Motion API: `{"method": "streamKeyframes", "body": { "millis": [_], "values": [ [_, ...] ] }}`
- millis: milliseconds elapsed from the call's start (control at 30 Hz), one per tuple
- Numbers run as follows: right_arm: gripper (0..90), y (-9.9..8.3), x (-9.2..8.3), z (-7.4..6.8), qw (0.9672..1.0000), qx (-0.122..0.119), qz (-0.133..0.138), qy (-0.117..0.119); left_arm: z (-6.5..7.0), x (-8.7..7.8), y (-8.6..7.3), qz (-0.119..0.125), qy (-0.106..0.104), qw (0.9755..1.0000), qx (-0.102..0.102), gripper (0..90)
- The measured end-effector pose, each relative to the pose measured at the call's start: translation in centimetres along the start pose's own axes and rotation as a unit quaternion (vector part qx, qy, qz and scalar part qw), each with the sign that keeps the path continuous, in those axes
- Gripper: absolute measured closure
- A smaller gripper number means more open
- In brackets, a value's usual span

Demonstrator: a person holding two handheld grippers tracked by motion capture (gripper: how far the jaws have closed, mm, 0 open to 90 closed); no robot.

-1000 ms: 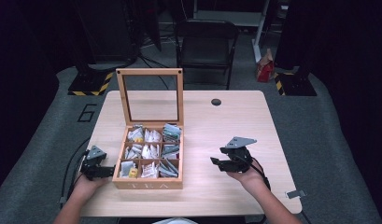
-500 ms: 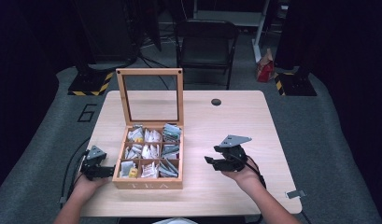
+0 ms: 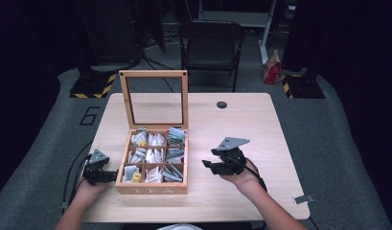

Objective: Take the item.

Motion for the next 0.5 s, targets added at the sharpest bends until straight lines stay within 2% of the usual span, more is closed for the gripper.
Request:
{"method": "streamKeyframes", "body": {
  "millis": [500],
  "values": [
    [47.2, 1.4, 1.2, -1.9, 0.9997, -0.018, 0.008, 0.017, 0.0, 0.0, 0.0, 0.0, 0.0, 1.0, 0.0, 15.2]
  ]
}}
Point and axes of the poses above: each handheld gripper's, and its own axes: x roughly forward along the jaws, y roughly out of its top, z roughly to its right, the point moved 8 cm from there along x, roughly forward along the jaws, and after that the axes turned 7 degrees about -z, right-handed, at the moved point
